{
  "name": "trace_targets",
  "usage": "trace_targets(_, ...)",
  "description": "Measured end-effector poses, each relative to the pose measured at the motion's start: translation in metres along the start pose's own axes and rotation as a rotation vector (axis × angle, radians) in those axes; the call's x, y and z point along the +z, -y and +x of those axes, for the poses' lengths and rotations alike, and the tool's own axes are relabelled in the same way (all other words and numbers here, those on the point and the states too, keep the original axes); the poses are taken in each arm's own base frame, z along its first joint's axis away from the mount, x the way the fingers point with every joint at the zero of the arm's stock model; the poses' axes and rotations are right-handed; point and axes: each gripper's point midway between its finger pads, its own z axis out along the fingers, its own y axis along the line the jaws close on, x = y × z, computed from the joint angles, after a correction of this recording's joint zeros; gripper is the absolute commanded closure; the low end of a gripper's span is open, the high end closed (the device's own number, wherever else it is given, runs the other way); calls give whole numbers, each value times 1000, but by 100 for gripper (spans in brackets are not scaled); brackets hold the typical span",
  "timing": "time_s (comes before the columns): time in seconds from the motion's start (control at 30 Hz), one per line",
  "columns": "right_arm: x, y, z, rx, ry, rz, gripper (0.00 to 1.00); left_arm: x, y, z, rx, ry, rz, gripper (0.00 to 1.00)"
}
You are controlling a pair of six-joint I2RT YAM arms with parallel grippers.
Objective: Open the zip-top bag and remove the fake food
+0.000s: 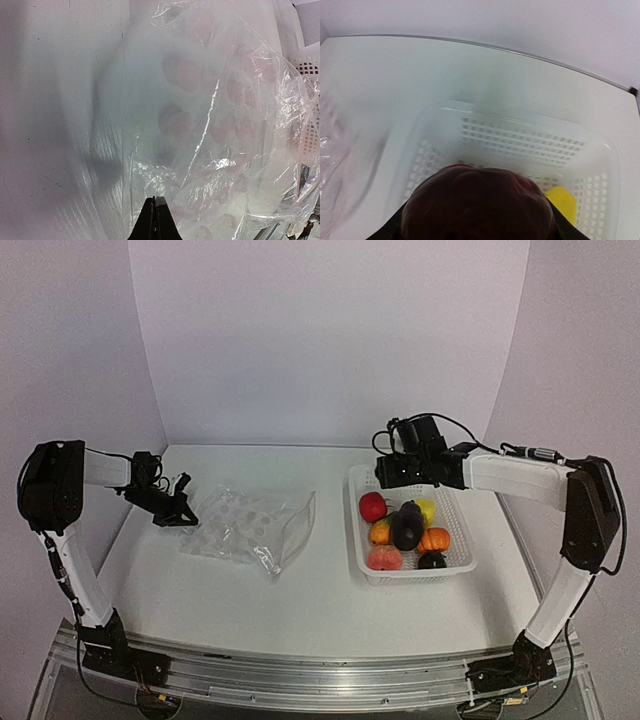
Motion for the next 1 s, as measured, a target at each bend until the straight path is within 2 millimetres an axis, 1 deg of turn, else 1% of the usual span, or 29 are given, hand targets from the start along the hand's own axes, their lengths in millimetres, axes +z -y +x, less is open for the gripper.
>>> trace_targets(0.03, 3, 15, 3, 30, -17, 45, 93, 0, 0, 1, -6, -2, 3, 100)
trace_targets(0.07, 6, 29, 8, 57, -37, 87, 90, 1, 0, 2, -11, -4, 6, 100)
trace_targets(0.1, 9, 38, 12, 75, -53, 114, 85, 1, 1, 3, -19, -7, 8, 100)
trace_targets(0.17, 17, 52, 21, 114, -88, 157, 73, 1, 1, 5, -32, -11, 12, 100)
trace_targets(0.2, 23, 58, 27, 132, -108, 175, 64, 2, 1, 6, -34, -12, 13, 100)
trace_targets(0.27, 33, 67, 37, 154, -144, 200, 45, 1, 2, 10, -41, -15, 14, 100)
trace_targets(0.33, 42, 72, 44, 161, -175, 217, 33, 0, 3, 14, -54, -18, 15, 100)
trace_targets(0.37, 45, 75, 47, 161, -190, 224, 25, -1, 4, 15, -59, -18, 17, 100)
trace_targets(0.43, 50, 77, 47, 161, -207, 231, 13, -3, 6, 17, -64, -16, 21, 100)
trace_targets(0.6, 47, 76, 33, 140, -199, 226, 9, -5, 9, 19, -72, -12, 31, 100)
trace_targets(0.73, 40, 76, 30, 103, -209, 219, 7, -6, 12, 25, -96, -16, 41, 100)
trace_targets(0.83, 30, 77, 27, 78, -212, 210, 6, -7, 14, 30, -118, -15, 48, 100)
trace_targets(1.0, 7, 75, 9, 68, -174, 181, 4, -13, 23, 38, -150, 1, 74, 99)
